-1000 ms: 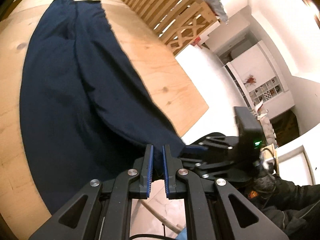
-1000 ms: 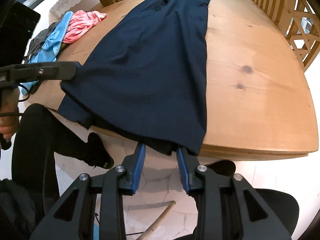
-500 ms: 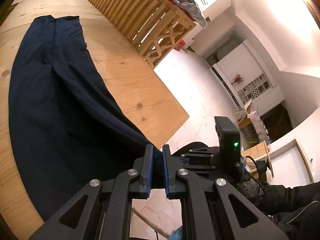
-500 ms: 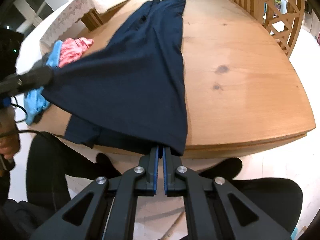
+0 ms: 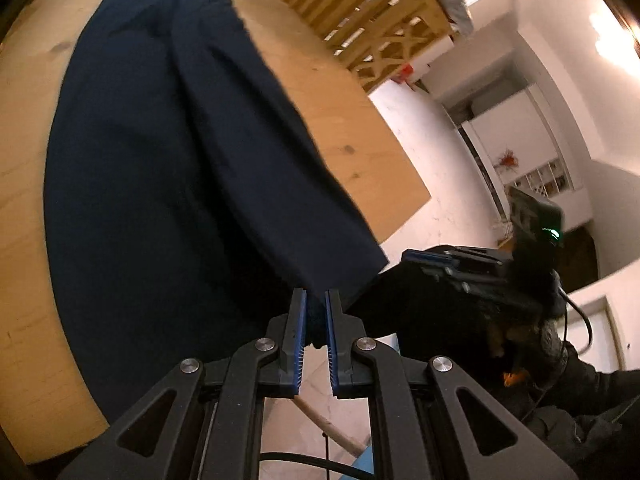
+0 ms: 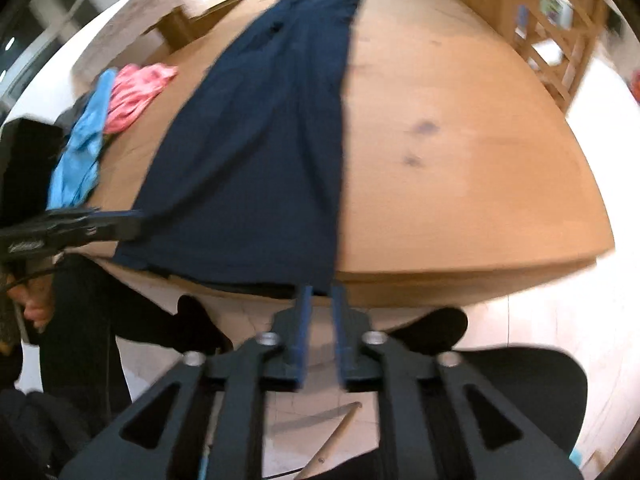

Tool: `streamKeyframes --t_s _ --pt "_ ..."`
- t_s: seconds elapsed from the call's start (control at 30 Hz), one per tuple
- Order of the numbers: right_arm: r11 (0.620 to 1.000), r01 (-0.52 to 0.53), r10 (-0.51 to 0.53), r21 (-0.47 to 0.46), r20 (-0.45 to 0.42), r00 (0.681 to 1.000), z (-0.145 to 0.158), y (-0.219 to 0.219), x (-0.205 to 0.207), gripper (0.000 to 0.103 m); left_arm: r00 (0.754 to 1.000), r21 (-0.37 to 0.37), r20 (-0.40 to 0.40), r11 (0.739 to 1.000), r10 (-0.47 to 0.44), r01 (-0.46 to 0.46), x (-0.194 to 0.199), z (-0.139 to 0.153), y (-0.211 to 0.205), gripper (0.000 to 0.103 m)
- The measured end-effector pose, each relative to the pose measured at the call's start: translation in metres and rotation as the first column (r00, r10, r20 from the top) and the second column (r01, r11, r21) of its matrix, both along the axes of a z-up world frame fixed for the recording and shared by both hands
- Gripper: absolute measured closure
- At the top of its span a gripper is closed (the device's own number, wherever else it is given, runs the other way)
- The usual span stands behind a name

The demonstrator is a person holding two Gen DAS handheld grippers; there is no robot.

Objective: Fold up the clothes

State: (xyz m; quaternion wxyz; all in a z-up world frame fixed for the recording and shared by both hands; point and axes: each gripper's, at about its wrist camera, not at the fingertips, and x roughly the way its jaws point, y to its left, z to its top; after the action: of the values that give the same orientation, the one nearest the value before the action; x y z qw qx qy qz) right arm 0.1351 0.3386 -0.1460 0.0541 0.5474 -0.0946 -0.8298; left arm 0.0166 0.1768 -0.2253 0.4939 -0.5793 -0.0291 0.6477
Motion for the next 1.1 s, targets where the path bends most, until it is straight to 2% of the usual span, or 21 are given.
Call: streamKeyframes --t_s 0.03,0.13,0.2,0.23,0.3,0.37,0.43,0.57,0.6,0.67,0.7,0.77,0.83,0.9,0.93,0.97,1.03,1.1 --pt "0.999 -0.032 0.032 0.022 -0.006 0.999 0.001 -0.007 -0.003 0.064 1.0 0.006 -0.001 1.0 -0.001 0.001 0.0 0.002 0.0 0.095" --pt "0.996 -0.088 0.088 0.008 -0.003 0.996 -0.005 -0.023 -0.013 0.064 1.0 0.035 -0.015 0.999 -0.014 0.015 0.0 0.015 0.005 0.095" --pt "0.997 -0.078 0.078 -0.028 0.008 0.997 -0.011 -0.024 -0.021 0.064 0.999 0.066 -0.039 0.997 -0.033 0.036 0.003 0.03 0.013 0.095" --pt "0.998 -0.065 0.065 -0.003 0.038 0.997 -0.017 -0.023 -0.024 0.064 0.997 0.083 -0.061 0.995 -0.044 0.049 0.006 0.037 0.014 0.094" --pt "0.998 -0.019 0.011 0.061 0.135 0.991 -0.032 -0.01 -0.027 0.064 0.995 0.068 -0.085 0.996 -0.059 0.065 0.009 0.036 0.014 0.094" --pt "0.999 0.015 -0.02 0.035 0.156 0.988 -0.033 0.004 -0.024 0.065 0.997 -0.002 -0.051 0.999 -0.05 0.049 0.006 0.014 0.009 0.094" --pt "0.999 0.046 -0.047 0.01 0.107 0.993 -0.018 0.014 -0.02 0.065 1.0 -0.046 -0.011 0.999 -0.01 0.01 0.001 -0.007 -0.001 0.094" --pt "0.998 0.032 -0.033 -0.051 -0.033 0.999 0.014 0.011 -0.034 0.065 1.0 -0.05 0.019 0.999 0.02 -0.019 -0.005 -0.019 0.002 0.095" --pt "0.998 0.014 -0.017 -0.055 -0.043 0.999 0.015 0.008 -0.042 0.065 1.0 -0.042 0.023 0.999 0.013 -0.012 -0.005 -0.017 0.006 0.095" --pt "1.0 -0.015 0.015 -0.012 -0.002 1.0 0.001 0.004 -0.059 0.065 1.0 -0.009 0.015 1.0 -0.011 0.011 -0.001 -0.007 0.017 0.094" --pt "1.0 -0.015 0.015 0.017 0.028 1.0 -0.007 0.005 -0.066 0.065 1.0 0.013 0.005 1.0 -0.025 0.025 0.002 0.002 0.022 0.094" --pt "1.0 0.014 -0.014 0.001 0.061 0.998 -0.012 0.017 -0.069 0.065 0.999 0.076 -0.022 0.996 -0.048 0.049 0.007 0.026 0.032 0.094" --pt "0.998 0.059 -0.058 -0.037 0.028 0.998 -0.001 0.035 -0.058 0.065 0.998 0.138 -0.046 0.989 -0.049 0.055 0.01 0.045 0.031 0.094" --pt "0.995 0.093 -0.092 -0.03 0.007 0.996 0.009 0.051 -0.045 0.065 0.997 0.192 -0.058 0.98 -0.044 0.054 0.01 0.055 0.027 0.094" --pt "0.994 0.106 -0.106 -0.017 0.009 0.994 0.011 0.058 -0.039 0.065 0.998 0.19 -0.049 0.981 -0.039 0.048 0.009 0.048 0.024 0.094" --pt "0.993 0.118 -0.117 -0.011 0.021 0.993 0.01 0.064 -0.036 0.065 0.999 0.151 -0.035 0.988 -0.032 0.037 0.006 0.034 0.021 0.094" --pt "0.992 0.121 -0.119 -0.029 0.04 0.992 0.006 0.07 -0.035 0.065 1.0 0.028 0.018 1.0 -0.008 0.008 -0.001 -0.009 0.017 0.095" --pt "0.994 0.107 -0.106 -0.031 0.038 0.994 0.004 0.067 -0.038 0.065 0.999 -0.047 0.042 0.999 0.007 -0.005 -0.004 -0.038 0.013 0.095"
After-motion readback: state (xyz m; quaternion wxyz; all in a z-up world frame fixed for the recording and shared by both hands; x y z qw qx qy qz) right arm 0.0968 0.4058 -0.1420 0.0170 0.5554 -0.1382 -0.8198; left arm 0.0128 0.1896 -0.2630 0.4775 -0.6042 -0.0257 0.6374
